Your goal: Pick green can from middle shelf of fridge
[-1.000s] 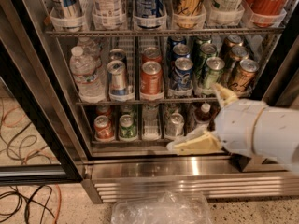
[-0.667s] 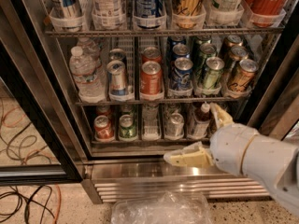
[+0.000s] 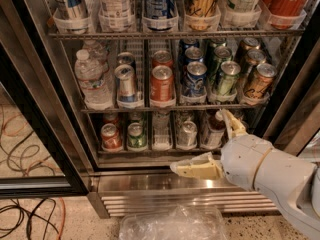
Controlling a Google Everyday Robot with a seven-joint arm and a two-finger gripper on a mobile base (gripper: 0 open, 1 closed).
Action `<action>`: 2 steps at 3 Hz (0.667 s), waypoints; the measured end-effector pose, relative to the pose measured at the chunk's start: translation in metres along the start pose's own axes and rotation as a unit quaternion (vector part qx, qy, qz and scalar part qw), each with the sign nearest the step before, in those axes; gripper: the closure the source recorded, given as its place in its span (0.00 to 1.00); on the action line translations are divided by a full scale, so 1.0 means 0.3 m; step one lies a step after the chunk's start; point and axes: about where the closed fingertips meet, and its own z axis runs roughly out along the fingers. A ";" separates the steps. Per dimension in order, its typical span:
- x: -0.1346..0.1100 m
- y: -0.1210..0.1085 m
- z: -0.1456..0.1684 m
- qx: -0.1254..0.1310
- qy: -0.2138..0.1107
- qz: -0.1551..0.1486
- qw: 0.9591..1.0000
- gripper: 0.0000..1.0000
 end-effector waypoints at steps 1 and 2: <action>0.078 -0.036 0.018 0.034 -0.023 0.019 0.999 0.00; 0.158 -0.133 -0.026 0.110 -0.047 0.033 0.992 0.00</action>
Offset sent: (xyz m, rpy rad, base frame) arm 0.0299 -0.0576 -0.0664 0.2449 -0.3330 -0.3005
